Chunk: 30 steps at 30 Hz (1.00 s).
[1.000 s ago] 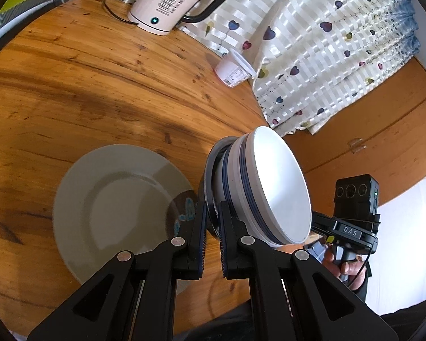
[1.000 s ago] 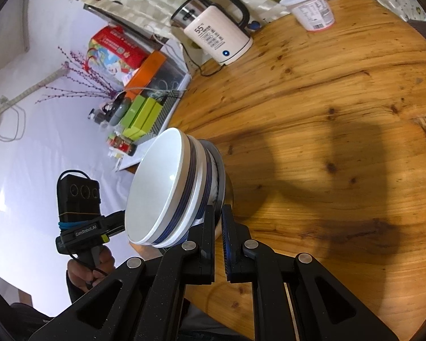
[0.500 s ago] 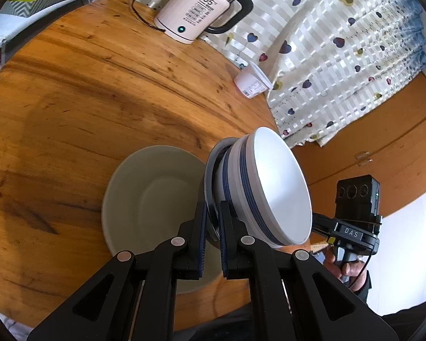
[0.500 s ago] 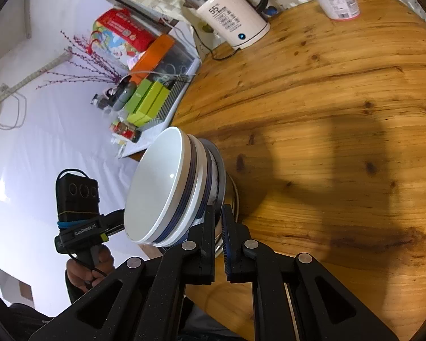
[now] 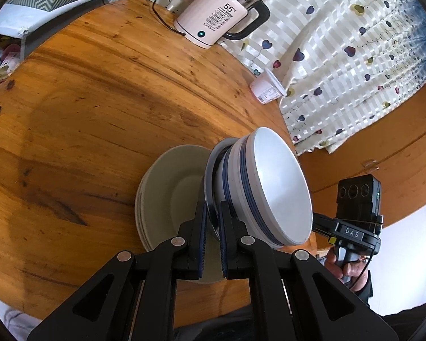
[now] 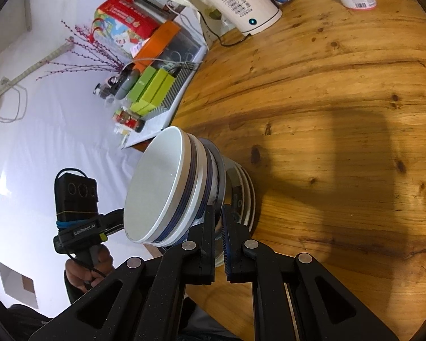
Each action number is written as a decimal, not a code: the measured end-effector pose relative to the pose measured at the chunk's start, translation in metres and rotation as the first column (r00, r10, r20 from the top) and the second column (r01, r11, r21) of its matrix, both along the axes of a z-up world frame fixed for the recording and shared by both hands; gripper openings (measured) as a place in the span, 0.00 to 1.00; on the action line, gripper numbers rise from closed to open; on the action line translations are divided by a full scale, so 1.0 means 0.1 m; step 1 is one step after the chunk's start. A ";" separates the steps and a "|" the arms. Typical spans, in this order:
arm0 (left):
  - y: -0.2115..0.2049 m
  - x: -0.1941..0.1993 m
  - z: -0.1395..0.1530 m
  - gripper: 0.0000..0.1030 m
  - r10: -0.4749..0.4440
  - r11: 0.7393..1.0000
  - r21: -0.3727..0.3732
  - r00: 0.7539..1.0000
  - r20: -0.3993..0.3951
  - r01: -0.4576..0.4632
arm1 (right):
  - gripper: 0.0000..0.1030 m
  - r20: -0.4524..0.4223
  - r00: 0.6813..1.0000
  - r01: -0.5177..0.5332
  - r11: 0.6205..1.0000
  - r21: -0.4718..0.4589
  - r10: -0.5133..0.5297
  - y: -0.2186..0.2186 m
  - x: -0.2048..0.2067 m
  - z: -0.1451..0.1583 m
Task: Organize plates and bowls
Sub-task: 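Lower the steel bowl stack onto the beige plate stack with both tools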
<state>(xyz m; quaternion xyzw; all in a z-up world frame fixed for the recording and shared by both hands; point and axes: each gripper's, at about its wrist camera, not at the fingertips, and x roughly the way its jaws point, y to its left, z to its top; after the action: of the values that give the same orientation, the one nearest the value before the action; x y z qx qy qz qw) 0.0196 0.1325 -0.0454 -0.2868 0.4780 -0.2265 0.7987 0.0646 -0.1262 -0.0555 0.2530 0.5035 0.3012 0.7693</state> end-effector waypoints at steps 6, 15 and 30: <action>0.04 -0.01 -0.04 0.06 0.018 1.000 0.005 1.000 -0.013 -0.018 | 0.07 -0.012 1.000 -0.015 1.000 -0.004 0.014 0.07 0.05 -0.02; 0.11 -0.04 -0.07 0.06 0.041 0.999 0.005 0.999 -0.027 -0.041 | 0.07 -0.023 0.999 -0.032 0.999 -0.002 0.032 0.14 0.09 -0.07; 0.11 -0.08 -0.07 0.06 0.062 0.998 0.009 0.997 -0.039 -0.062 | 0.07 -0.027 0.999 -0.040 0.999 -0.028 0.040 0.18 0.12 -0.07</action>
<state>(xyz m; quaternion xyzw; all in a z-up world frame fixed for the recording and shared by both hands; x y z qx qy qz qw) 0.0118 0.1439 -0.0524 -0.3028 0.4853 -0.1943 0.7969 0.0768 -0.1081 -0.0630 0.2358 0.5229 0.3059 0.7599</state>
